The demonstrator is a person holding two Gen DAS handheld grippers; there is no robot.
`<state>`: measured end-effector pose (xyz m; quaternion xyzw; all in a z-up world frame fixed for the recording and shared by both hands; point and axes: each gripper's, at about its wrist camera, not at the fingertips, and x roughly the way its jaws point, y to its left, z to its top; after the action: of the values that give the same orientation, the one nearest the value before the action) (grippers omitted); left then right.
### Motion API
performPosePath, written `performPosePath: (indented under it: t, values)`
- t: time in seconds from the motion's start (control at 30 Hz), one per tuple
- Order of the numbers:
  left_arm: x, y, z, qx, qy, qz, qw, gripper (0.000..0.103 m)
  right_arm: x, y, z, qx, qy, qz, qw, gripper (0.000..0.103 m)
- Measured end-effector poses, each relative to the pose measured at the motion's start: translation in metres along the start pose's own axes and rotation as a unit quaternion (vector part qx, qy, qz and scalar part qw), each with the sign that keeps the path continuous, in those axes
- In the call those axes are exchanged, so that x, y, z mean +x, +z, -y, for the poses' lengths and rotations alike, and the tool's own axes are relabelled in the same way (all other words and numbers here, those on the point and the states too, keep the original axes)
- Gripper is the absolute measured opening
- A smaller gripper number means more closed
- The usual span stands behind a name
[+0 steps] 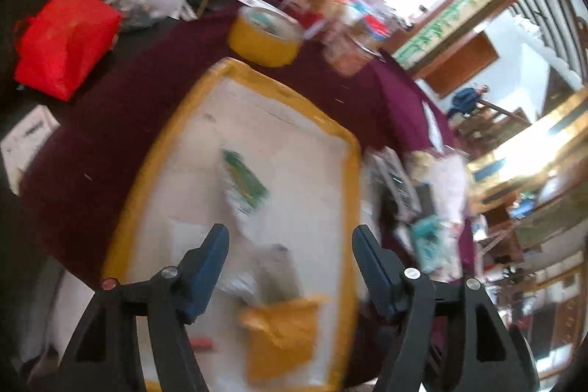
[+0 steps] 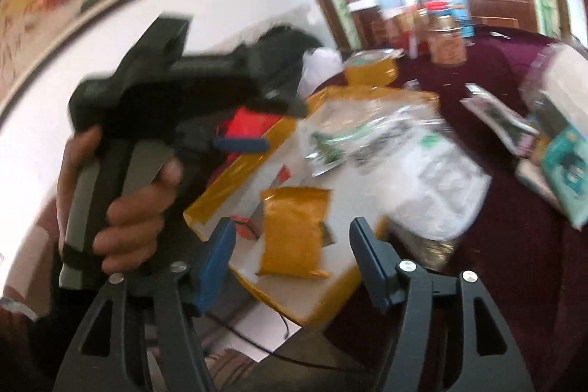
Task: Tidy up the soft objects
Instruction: 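Move both tools back toward the pile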
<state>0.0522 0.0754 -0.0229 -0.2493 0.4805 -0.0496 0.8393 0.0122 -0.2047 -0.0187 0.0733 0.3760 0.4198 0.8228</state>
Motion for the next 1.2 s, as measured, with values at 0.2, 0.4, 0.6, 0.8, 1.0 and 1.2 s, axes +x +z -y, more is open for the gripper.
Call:
performPosePath:
  t: [0.2,0.4,0.6,0.8,1.0,1.2]
  values:
    - [0.029,-0.011,0.047,0.045,-0.007,-0.025,0.9986,0.073,-0.046,-0.008,0.051,0.07,-0.02,0.047,0.996,0.064]
    - [0.061,-0.018,0.071,0.057,0.014,-0.04,0.9975,0.034,-0.081,-0.019,0.097,0.128,-0.075,0.072,0.986,0.064]
    - [0.044,-0.038,0.106,0.089,-0.006,-0.013,0.9959,0.004,-0.108,-0.027,0.137,0.175,-0.112,0.094,0.974,0.064]
    - [0.032,-0.064,0.14,0.153,-0.002,-0.009,0.9883,0.004,-0.127,-0.023,0.157,0.184,-0.151,0.116,0.964,0.075]
    - [0.032,-0.073,0.136,0.152,0.002,-0.025,0.9881,0.004,-0.103,0.017,0.18,0.152,-0.161,0.085,0.972,0.076]
    - [0.03,-0.077,0.126,0.137,-0.003,-0.029,0.9902,0.004,-0.052,0.034,0.195,0.105,-0.241,0.004,0.965,0.076]
